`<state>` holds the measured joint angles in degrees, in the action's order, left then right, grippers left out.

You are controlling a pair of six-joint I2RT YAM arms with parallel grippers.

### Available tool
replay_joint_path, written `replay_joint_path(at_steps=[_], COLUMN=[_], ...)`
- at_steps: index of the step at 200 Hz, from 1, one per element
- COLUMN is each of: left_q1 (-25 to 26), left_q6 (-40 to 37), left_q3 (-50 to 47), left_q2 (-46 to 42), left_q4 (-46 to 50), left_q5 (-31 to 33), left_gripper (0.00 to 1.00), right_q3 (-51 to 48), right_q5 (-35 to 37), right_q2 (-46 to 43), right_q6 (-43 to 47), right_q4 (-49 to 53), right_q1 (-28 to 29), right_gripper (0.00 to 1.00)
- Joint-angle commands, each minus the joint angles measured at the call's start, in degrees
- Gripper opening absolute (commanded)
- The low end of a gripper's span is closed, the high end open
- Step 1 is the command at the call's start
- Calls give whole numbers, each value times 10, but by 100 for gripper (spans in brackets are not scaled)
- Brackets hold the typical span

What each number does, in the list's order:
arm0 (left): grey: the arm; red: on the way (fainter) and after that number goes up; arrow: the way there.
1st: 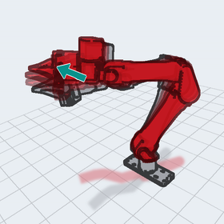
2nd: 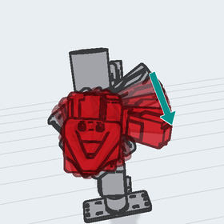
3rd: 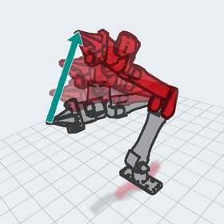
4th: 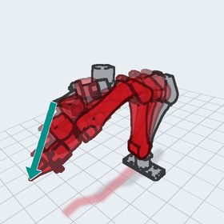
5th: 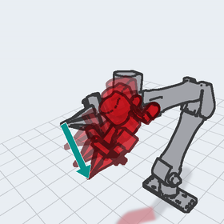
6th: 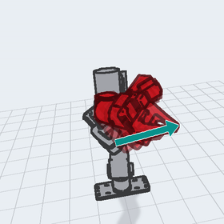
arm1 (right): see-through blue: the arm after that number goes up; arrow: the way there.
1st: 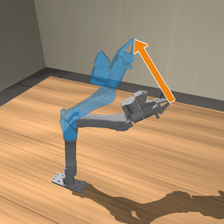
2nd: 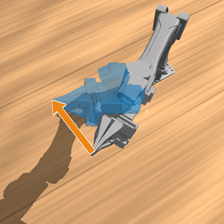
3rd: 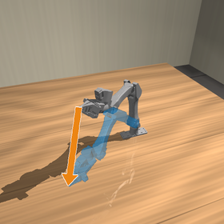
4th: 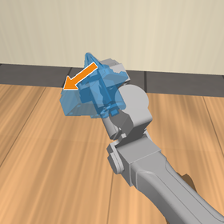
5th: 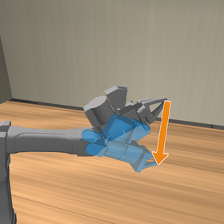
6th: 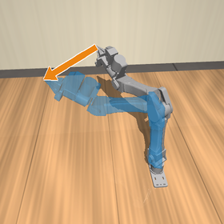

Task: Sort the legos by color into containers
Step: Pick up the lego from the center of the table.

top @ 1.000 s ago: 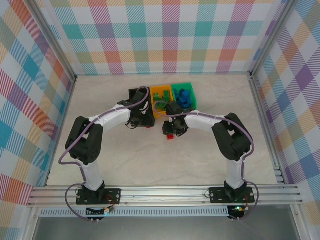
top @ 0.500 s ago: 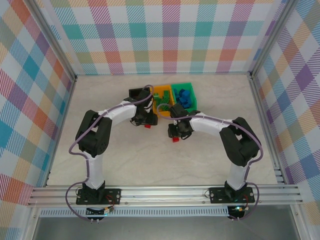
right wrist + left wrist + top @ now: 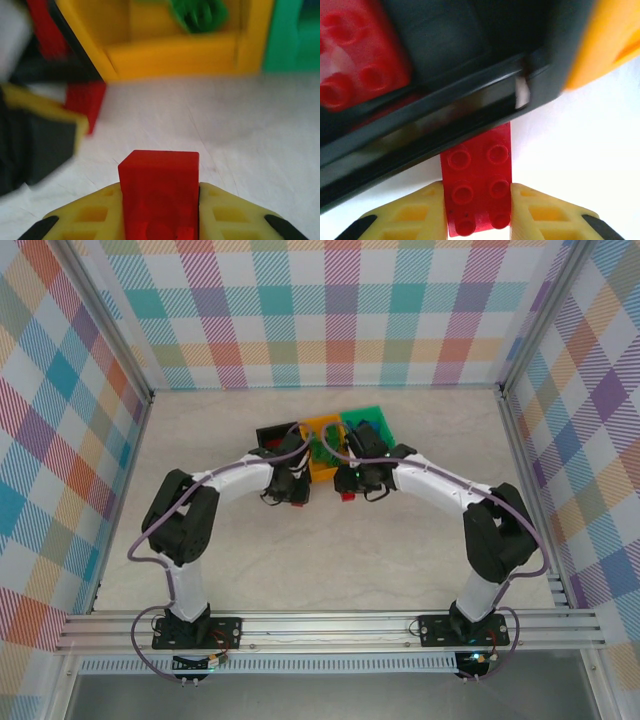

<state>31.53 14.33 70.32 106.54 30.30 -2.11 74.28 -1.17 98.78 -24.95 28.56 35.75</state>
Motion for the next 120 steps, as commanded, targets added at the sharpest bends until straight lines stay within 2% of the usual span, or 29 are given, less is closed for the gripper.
replay_joint_path(at_steps=[1,30,62,120], left_q1=[6,17,34,38], left_q6=[40,82,104,127], left_q3=[-74,-168,-216,-245], left_q2=[-69,-146,-221,-270], left_q4=[-10,-38,-39,-43], left_q5=[-9,-9,12,-2], left_gripper=[30,30,31,32], right_q3=[70,168,262,327], right_q5=[-36,-70,-112,-107], right_q2=[35,100,171,241], right_q6=[17,21,8,24], right_q4=[3,8,11,43], right_q1=[-9,-10,-3,40], right_gripper=[30,31,32,35])
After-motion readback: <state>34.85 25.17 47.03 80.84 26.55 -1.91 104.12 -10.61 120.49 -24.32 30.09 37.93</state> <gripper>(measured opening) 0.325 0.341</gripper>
